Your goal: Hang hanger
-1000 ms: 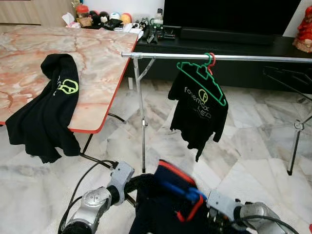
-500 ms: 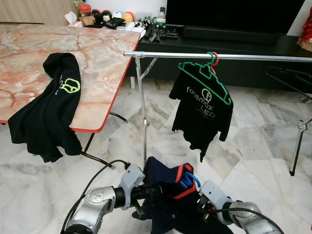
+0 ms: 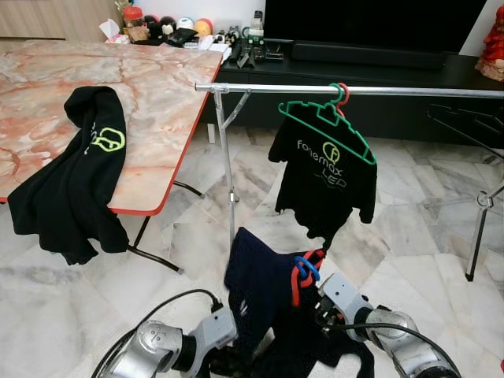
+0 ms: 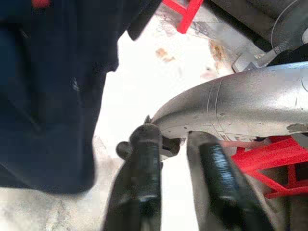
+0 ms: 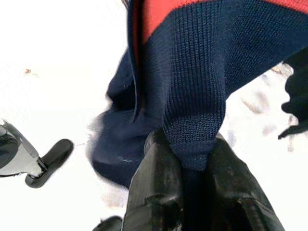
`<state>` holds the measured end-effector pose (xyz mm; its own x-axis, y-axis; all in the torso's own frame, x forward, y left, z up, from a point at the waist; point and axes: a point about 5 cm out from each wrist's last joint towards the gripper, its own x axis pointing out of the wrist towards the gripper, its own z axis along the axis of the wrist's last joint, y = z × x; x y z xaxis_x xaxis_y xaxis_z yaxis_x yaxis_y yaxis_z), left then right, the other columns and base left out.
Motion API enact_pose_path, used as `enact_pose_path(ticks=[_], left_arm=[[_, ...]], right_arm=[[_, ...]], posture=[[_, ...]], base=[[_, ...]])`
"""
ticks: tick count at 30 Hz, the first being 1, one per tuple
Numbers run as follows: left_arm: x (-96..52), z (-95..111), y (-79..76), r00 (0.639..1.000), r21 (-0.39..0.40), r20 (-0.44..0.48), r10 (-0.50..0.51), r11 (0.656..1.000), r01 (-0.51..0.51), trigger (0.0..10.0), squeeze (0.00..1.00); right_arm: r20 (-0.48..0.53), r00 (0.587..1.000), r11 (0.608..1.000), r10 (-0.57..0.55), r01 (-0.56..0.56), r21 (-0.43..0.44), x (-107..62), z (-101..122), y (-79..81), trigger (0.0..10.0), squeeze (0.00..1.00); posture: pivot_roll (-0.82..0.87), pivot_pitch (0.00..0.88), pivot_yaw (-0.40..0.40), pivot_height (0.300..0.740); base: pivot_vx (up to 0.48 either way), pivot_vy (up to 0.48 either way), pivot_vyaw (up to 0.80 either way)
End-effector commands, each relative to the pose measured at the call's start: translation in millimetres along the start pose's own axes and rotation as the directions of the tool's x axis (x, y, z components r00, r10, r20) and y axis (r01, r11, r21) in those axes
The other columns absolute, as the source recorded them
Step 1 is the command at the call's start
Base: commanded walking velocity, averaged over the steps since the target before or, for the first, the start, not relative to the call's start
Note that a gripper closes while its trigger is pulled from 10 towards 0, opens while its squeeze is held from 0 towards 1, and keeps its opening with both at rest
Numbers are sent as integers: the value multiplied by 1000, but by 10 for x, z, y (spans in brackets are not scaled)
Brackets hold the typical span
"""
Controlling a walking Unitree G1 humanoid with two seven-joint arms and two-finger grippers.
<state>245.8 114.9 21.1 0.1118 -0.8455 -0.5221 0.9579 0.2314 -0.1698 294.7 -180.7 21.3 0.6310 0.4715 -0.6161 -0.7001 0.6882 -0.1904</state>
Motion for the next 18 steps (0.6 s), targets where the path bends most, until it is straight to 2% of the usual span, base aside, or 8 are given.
enact_pose_path(ticks=[1, 4, 5, 6, 7, 10, 15, 18], left_arm=[[4, -4, -26, 1000, 17, -19, -10, 1000, 10, 10000, 1000], [-37, 22, 33, 998, 36, -16, 58, 998, -57, 10000, 1000], [-91, 84, 82, 996, 55, 5, 89, 995, -89, 10000, 1000], [-91, 84, 82, 996, 55, 5, 89, 995, -89, 10000, 1000], [-137, 138, 100, 996, 65, 25, 88, 994, -89, 10000, 1000], [-234, 269, 83, 998, 93, 50, 29, 995, -33, 10000, 1000], [-296, 356, 80, 999, 140, 44, -6, 990, 0, 10000, 1000], [-299, 363, 77, 999, 154, 30, -17, 988, 12, 10000, 1000]], right_arm=[[40, 999, 1000, 1, -1, -23, -6, 72, -36, 10000, 0], [67, 994, 993, 89, -84, -79, -31, 75, 16, 10000, 0], [35, 987, 977, 159, -152, -148, -77, 16, 32, 10000, 0], [35, 987, 977, 159, -152, -148, -77, 16, 32, 10000, 0], [-10, 981, 959, 194, -192, -209, -122, -49, 26, 10000, 0], [-104, 970, 930, 217, -238, -279, -202, -165, -34, 10000, 0], [-136, 960, 907, 244, -276, -318, -242, -202, -51, 10000, 0], [-109, 954, 896, 279, -299, -329, -245, -168, -32, 10000, 0]], posture=[[-74, 121, -20, 740], [-71, 115, -20, 740], [-69, 112, -22, 740], [-69, 112, -22, 740], [-70, 111, -24, 740], [-67, 105, -27, 740], [-64, 102, -29, 740], [-62, 94, -27, 740]], base=[[0, 0, 0], [0, 0, 0], [0, 0, 0], [0, 0, 0], [0, 0, 0], [0, 0, 0], [0, 0, 0], [0, 0, 0]])
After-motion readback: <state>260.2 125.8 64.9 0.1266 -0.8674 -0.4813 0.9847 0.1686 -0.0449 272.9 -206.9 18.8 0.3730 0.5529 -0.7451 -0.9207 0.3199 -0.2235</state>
